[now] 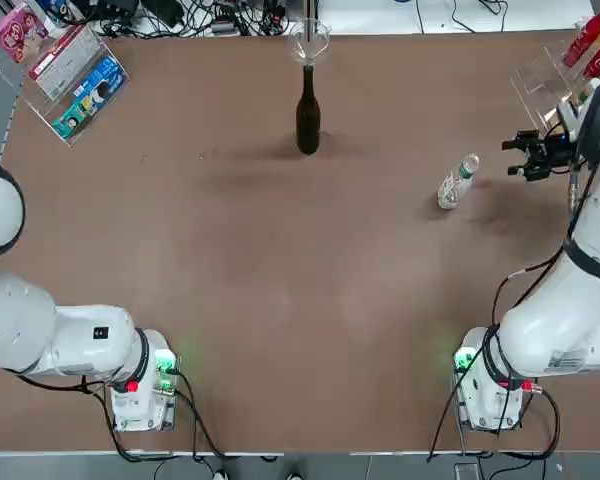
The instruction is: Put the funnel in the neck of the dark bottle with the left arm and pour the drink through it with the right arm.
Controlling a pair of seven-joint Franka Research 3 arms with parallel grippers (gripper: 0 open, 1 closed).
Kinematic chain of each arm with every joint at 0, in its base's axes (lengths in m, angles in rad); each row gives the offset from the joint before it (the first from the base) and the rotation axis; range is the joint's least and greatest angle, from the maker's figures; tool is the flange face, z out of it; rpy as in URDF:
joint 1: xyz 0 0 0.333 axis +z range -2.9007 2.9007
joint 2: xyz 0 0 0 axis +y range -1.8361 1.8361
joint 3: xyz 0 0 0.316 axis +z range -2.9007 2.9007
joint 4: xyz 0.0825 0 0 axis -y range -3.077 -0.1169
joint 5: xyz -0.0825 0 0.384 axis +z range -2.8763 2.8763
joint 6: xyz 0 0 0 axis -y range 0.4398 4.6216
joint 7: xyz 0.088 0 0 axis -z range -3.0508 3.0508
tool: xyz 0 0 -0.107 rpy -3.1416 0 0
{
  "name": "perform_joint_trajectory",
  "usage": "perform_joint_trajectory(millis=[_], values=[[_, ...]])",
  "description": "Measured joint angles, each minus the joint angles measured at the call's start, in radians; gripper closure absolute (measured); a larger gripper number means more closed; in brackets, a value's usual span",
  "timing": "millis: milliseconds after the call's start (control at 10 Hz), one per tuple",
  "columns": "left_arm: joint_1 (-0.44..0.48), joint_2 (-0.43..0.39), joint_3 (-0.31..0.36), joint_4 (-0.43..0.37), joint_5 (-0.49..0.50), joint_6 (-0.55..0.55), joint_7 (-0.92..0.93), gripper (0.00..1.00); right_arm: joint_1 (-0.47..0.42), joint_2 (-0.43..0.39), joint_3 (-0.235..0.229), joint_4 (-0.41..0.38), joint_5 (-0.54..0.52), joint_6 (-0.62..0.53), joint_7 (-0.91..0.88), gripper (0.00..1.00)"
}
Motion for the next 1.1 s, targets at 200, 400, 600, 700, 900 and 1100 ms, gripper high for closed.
perform_joint_trajectory(millis=[200, 400, 600, 700, 900, 1100], values=[[0.0, 0.0, 0.0, 0.0, 0.0, 0.004, 0.0, 0.02, 0.003, -0.166, 0.0, 0.031, -0.125, 0.068, 0.255, 0.0], [0.0, 0.0, 0.001, 0.0, 0.0, 0.004, 0.0, 0.02, 0.009, -0.289, 0.021, 0.112, -0.229, 0.096, 0.516, 0.0], [0.0, 0.0, 0.001, 0.0, 0.0, 0.004, 0.0, 0.02, 0.016, -0.336, 0.091, 0.227, -0.312, 0.097, 0.806, 0.0], [0.0, 0.0, 0.001, 0.0, 0.0, 0.004, 0.0, 0.01, 0.019, -0.347, 0.136, 0.268, -0.343, 0.101, 0.94, 0.0], [0.0, 0.0, 0.001, 0.0, 0.0, 0.004, 0.0, 0.01, 0.022, -0.367, 0.218, 0.361, -0.428, 0.102, 1.223, 0.0], [0.0, 0.0, 0.001, 0.0, 0.0, 0.004, 0.0, 0.01, 0.021, -0.401, 0.305, 0.451, -0.541, 0.102, 1.517, 0.0]])
